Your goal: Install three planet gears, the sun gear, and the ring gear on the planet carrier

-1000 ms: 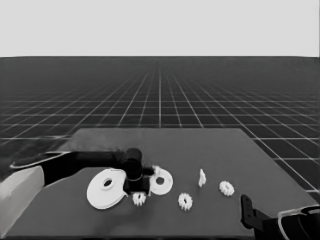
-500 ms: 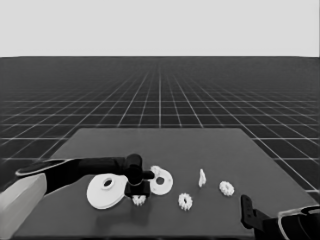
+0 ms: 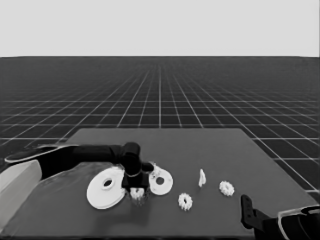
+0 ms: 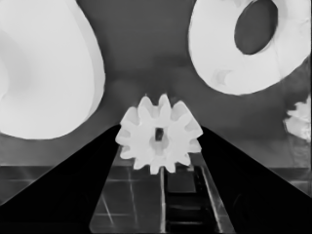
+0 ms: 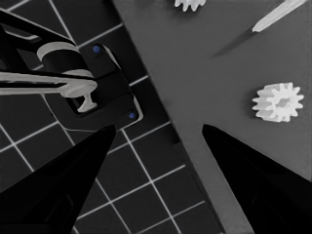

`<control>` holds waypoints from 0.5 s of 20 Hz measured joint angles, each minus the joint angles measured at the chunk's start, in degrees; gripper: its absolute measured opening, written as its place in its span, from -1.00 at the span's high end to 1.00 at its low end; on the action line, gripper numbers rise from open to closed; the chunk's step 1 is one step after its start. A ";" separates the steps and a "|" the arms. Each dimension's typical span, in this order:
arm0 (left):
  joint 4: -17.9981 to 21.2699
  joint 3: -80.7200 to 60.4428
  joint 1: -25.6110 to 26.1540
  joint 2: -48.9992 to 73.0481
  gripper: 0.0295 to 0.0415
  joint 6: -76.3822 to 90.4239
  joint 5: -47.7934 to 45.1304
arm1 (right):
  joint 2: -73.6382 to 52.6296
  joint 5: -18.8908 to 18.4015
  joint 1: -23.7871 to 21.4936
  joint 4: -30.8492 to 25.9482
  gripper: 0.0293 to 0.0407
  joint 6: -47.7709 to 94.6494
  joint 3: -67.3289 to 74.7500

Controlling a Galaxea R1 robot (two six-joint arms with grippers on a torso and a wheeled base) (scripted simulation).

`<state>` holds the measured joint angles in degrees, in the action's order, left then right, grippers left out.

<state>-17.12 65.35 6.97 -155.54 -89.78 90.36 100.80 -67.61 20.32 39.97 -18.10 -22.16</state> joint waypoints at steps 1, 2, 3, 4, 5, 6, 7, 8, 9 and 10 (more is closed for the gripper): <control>2.09 -0.82 -2.23 0.09 0.72 -0.70 0.09 | 0.00 0.00 0.00 0.00 -0.61 0.00 0.00; 3.36 -1.17 -3.54 0.13 0.72 -1.03 0.07 | 0.00 0.00 0.00 0.00 -0.61 0.00 0.00; 4.12 -1.34 -4.29 0.14 0.72 -1.19 0.04 | 0.00 0.00 0.00 0.00 -0.61 0.00 0.00; 4.56 -1.42 -4.73 0.15 0.72 -1.27 0.01 | 0.00 0.00 0.00 0.00 -0.61 0.00 0.00; 4.83 -1.45 -4.97 0.16 0.72 -1.31 0.00 | 0.00 0.00 0.00 0.00 -0.61 0.00 0.00; 4.99 -1.47 -5.11 0.16 0.72 -1.33 -0.02 | 0.00 0.00 0.00 0.00 -0.61 0.00 0.00; 5.08 -1.48 -5.19 0.16 0.72 -1.34 -0.02 | 0.00 0.00 0.00 0.00 -0.61 0.00 0.00; 5.13 -1.49 -5.24 0.16 0.72 -1.34 -0.03 | 0.00 0.00 0.00 0.00 -0.61 0.00 0.00; 5.70 4.61 -5.75 -4.95 0.72 -0.68 -0.17 | 0.00 0.00 0.00 0.00 -0.61 0.00 0.00; 5.98 8.75 -6.07 -8.45 0.72 0.21 -0.38 | 0.00 0.00 0.00 0.00 -0.61 0.00 0.00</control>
<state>-11.14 74.10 0.90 -163.99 -89.57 89.98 100.80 -67.61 20.32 39.97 -18.10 -22.16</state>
